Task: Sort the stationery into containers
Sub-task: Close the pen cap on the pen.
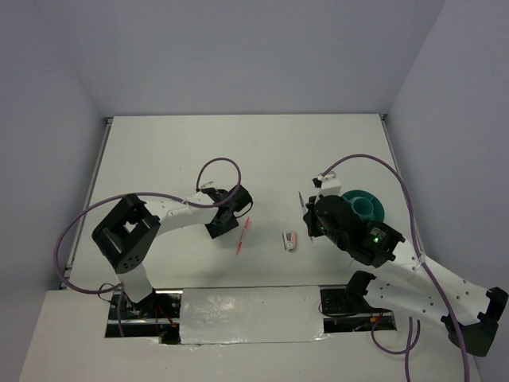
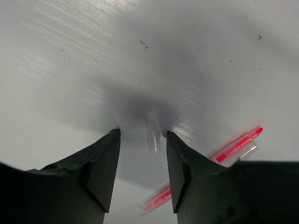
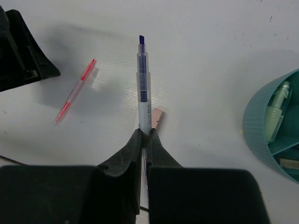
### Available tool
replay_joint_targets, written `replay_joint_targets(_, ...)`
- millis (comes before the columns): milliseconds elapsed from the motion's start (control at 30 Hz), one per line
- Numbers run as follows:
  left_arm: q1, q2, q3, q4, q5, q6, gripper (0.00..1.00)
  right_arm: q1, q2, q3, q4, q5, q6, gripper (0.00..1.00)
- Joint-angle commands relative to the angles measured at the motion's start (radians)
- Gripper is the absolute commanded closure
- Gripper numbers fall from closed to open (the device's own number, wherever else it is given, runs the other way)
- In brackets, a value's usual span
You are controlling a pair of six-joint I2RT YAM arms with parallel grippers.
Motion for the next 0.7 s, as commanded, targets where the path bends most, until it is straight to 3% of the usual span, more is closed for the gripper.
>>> replay_joint_targets(0, 0.011, 0.032, 0.025, -0.004, -0.006, 0.018, 0.44, -0.005, -0.016, 0.006, 0.044, 0.006, -0.016, 1.0)
replay_joint_targets(167, 0.012, 0.061, 0.039, -0.006, 0.002, 0.023, 0.54, -0.004, -0.039, -0.001, 0.038, 0.006, -0.016, 1.0)
replay_joint_targets(267, 0.012, 0.077, 0.036, 0.002, 0.006, 0.034, 0.7, -0.007, -0.049, -0.004, 0.035, 0.008, -0.016, 1.0)
replay_joint_targets(300, 0.014, 0.08, 0.03, 0.005, 0.013, 0.035, 0.81, -0.005, -0.052, -0.004, 0.034, 0.006, -0.018, 1.0)
replay_joint_targets(400, 0.014, 0.074, -0.002, 0.035, 0.029, 0.049, 1.0, -0.007, -0.057, -0.007, 0.032, 0.0, -0.024, 1.0)
replay_joint_targets(600, 0.003, -0.033, -0.058, 0.086, 0.001, 0.092, 1.0, -0.01, -0.072, -0.099, 0.177, -0.182, -0.044, 1.0)
replay_joint_targets(667, -0.026, -0.151, -0.087, 0.152, -0.03, 0.144, 1.0, -0.008, -0.085, -0.151, 0.254, -0.257, -0.021, 1.0)
